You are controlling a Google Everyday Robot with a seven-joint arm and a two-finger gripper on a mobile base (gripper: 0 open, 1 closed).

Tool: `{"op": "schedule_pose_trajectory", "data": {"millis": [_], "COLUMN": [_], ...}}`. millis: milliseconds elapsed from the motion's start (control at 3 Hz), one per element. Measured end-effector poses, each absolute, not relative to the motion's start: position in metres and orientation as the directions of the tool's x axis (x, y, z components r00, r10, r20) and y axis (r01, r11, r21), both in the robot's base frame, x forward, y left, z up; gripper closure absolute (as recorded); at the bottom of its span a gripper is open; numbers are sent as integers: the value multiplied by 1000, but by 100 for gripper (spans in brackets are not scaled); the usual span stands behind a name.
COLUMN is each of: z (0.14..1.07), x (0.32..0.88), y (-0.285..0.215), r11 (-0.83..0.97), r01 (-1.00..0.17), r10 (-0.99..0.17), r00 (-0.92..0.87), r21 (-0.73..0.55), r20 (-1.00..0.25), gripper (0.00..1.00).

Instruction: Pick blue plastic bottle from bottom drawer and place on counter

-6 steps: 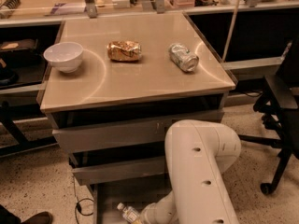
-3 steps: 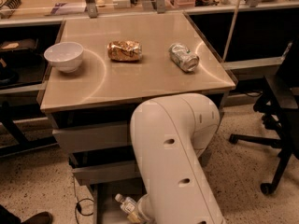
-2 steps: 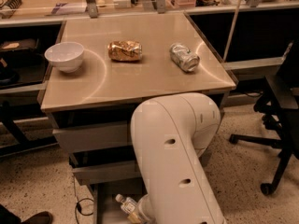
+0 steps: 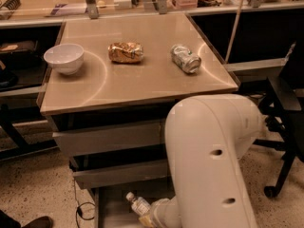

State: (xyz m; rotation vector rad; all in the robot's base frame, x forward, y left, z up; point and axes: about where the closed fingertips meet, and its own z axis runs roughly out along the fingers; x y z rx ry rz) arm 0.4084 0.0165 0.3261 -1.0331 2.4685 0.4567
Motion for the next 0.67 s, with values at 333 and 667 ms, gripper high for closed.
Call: {"op": "schedule_pose_trajectory", "data": {"millis": [333,667], "z": [356,389], "x": [399,392], "y": [-17,-52], "r11": [711,751], "r01": [-696,-659], "r10": [-571,-564], "r00": [-655,-676], "r21": [101,46], "r20": [-494,-474], "gripper": [100,100]}}
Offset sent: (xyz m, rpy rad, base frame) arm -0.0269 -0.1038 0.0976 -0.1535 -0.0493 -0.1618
